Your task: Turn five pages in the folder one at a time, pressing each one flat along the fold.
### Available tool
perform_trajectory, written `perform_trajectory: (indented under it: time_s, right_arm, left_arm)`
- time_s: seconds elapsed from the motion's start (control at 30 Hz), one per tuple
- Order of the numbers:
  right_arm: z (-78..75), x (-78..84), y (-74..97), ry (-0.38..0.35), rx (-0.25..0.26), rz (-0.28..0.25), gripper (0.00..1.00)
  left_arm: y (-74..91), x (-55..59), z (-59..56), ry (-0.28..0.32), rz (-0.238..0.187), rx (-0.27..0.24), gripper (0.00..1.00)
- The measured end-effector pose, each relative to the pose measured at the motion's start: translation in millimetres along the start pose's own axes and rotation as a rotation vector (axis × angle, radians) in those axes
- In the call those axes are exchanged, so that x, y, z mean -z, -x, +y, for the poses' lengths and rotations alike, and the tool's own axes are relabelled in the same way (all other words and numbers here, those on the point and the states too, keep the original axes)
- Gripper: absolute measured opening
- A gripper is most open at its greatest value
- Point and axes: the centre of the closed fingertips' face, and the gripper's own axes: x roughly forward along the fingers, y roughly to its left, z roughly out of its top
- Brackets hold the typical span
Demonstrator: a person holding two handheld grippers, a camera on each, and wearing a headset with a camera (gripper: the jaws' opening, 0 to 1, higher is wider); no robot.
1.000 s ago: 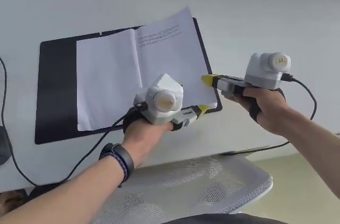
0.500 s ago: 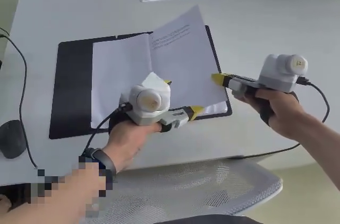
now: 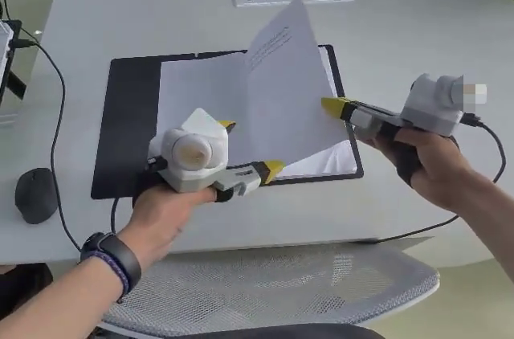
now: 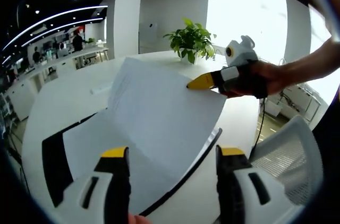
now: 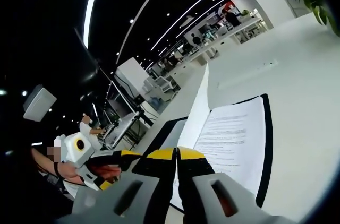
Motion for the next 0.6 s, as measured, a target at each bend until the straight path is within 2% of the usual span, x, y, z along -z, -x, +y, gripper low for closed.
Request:
perform_trajectory:
  time_s: [0.2,0.27,0.37,0.6]
  right_arm:
    - [36.0,-5.7,-20.3,0.041,-0.076,0.005,0.00]
    - [44.9,-6.0,-26.5,0.045,-0.096,0.007,0.00]
    - [57.2,-4.1,-38.0,0.055,-0.120,0.017,0.00]
    - [86.0,3.3,-70.2,0.071,-0.176,0.047,0.00]
  left_arm:
    - [26.1,3.1,20.4,0.034,-0.022,-0.049,0.65]
    - [35.5,4.5,24.7,0.041,-0.025,-0.061,0.66]
    - [48.0,8.9,38.3,0.053,-0.035,-0.090,0.66]
    - [73.4,9.2,53.7,0.076,-0.050,-0.141,0.65]
